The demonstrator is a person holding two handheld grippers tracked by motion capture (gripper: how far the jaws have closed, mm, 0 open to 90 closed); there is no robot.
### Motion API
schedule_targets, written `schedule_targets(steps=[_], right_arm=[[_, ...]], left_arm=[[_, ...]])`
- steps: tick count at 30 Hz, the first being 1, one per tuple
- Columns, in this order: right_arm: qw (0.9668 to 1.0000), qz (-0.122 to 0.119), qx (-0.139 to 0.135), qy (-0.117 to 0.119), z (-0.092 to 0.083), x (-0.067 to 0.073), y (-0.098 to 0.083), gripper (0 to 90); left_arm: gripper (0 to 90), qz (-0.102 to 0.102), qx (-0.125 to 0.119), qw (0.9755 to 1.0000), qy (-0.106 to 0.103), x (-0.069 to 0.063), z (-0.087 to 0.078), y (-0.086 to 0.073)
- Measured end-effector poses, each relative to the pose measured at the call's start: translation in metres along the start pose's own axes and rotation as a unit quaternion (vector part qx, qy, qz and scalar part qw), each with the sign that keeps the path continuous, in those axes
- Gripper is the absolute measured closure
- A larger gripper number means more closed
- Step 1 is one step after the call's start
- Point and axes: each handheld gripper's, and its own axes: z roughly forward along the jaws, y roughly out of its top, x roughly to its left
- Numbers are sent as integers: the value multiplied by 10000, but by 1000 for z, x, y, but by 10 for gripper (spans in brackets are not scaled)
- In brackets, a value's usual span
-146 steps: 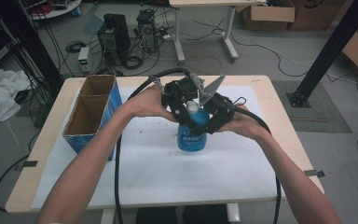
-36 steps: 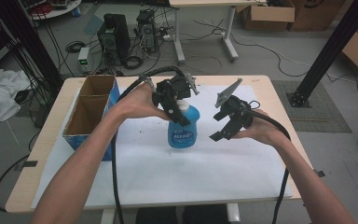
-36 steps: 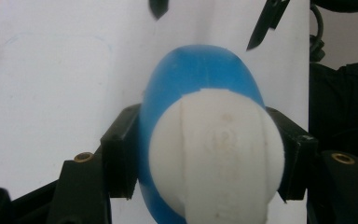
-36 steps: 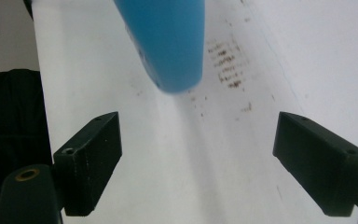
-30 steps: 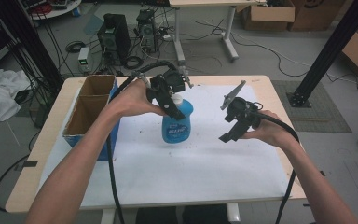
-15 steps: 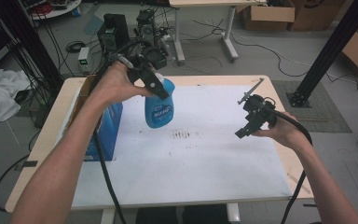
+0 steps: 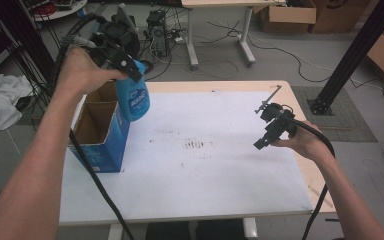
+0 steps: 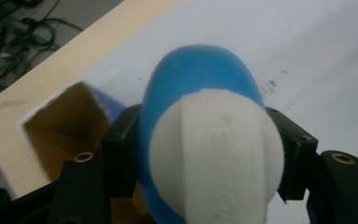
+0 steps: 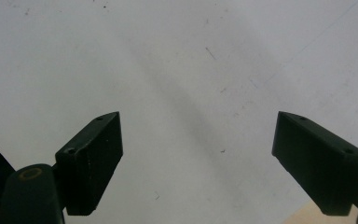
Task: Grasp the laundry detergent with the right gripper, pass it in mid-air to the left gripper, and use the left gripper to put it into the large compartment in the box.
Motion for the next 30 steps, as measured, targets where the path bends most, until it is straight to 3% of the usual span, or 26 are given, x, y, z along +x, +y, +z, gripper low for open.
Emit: schedule_targets(steps=[4, 7, 12, 16, 22, 30], right_arm=[[9999, -57, 86, -122, 1, 1, 2, 165], [9999, -39, 113, -91, 3, 2, 5, 164], [9999, -72, 118, -58, 7, 4, 8, 165], [9999, -107, 132, -24, 8, 6, 10, 166], [9998, -120, 171, -21, 11, 6, 12, 165], [9997, -144, 190, -35, 13, 8, 12, 167]], left_arm=[[385, -490, -14, 9984, 293, 19, -7, -13], [385, -852, -42, 9952, 483, 30, -10, -22], [385, -1392, -143, 9889, 496, 47, -12, -36], [386, -1488, -226, 9874, 495, 51, -16, -45], [386, -1747, -176, 9827, 597, 59, -16, -56], [386, -1956, -70, 9784, 665, 63, -1, -68]])
